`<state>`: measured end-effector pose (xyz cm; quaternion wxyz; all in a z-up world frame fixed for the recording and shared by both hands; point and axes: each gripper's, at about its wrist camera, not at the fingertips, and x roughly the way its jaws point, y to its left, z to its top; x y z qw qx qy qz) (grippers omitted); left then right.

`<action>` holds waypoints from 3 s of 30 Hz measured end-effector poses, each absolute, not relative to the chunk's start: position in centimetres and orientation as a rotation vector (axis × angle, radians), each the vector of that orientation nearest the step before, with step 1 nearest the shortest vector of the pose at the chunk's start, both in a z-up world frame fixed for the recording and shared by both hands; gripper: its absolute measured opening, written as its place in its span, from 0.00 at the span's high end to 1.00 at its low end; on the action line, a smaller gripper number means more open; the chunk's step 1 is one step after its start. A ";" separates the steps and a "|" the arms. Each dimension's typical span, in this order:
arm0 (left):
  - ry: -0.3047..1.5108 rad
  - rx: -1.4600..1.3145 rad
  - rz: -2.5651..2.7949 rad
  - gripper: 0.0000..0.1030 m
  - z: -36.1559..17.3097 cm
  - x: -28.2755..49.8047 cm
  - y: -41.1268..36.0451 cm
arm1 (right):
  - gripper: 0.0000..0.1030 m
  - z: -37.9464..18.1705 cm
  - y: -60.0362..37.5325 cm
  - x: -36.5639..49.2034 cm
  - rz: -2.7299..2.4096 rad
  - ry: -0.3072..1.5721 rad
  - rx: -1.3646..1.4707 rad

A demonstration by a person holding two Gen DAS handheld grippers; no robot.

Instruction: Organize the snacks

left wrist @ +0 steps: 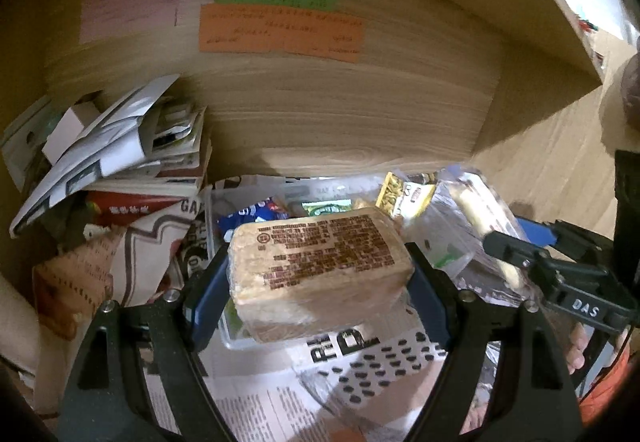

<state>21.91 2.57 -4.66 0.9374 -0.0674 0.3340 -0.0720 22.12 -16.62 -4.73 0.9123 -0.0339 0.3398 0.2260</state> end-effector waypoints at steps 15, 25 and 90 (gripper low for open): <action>0.792 -0.152 -0.131 0.21 -8.5 28.0 3.1 | 0.58 -7.5 -14.4 28.2 0.452 0.782 -0.068; 0.711 -0.148 -0.121 0.19 -6.1 25.9 3.3 | 0.53 -5.2 -15.1 26.3 0.444 0.716 -0.085; 0.253 -0.037 -0.060 0.00 5.0 5.7 1.9 | 0.00 5.3 -16.7 7.8 0.399 0.276 -0.040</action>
